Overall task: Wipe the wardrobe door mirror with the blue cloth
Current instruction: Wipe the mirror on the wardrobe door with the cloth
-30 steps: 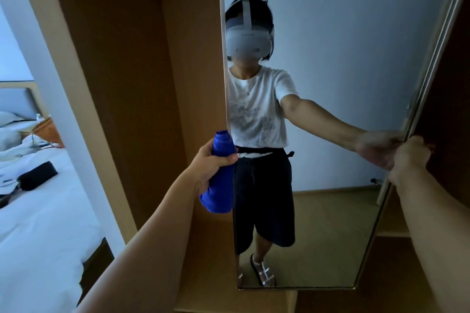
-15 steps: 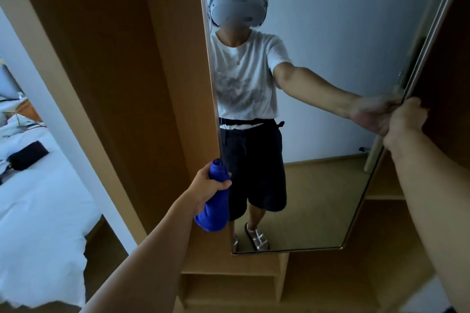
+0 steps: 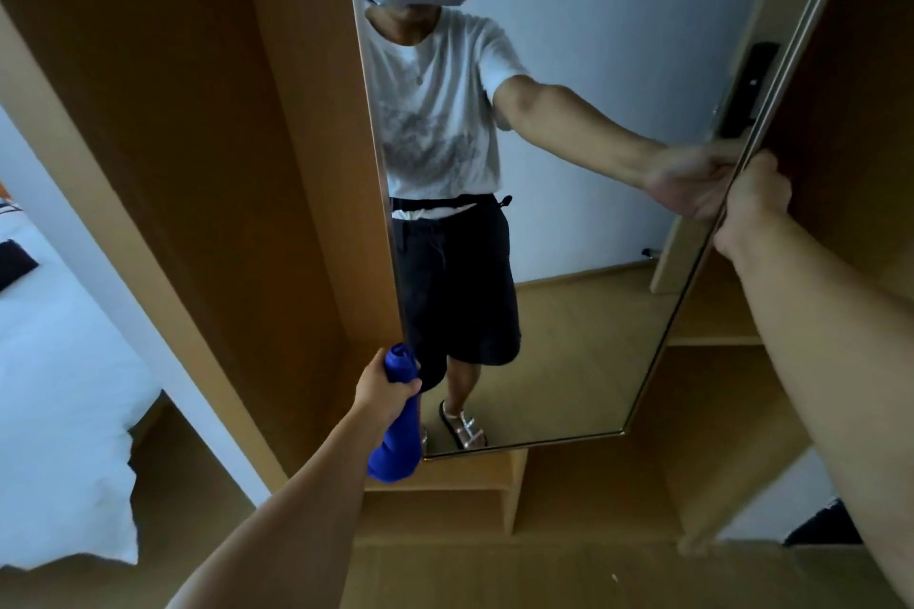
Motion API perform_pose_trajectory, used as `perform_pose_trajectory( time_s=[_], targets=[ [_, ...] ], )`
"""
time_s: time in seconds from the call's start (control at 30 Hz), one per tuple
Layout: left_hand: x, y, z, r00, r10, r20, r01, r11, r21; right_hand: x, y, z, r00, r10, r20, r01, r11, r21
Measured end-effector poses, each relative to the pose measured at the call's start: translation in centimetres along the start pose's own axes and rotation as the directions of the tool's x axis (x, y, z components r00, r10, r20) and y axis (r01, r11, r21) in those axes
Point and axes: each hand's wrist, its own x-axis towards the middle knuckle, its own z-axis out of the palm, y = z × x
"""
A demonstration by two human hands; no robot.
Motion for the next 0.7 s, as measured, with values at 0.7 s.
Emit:
perform_pose_trajectory(
  time_s=[0.7],
  targets=[
    [-4.4,-5.5,4.4,0.706,-0.463,0.535,0.694,0.603,-0.393,-19.2,28.1,-4.8,0.318,0.683,0.658,-0.013,0.697,-0.717]
  ],
)
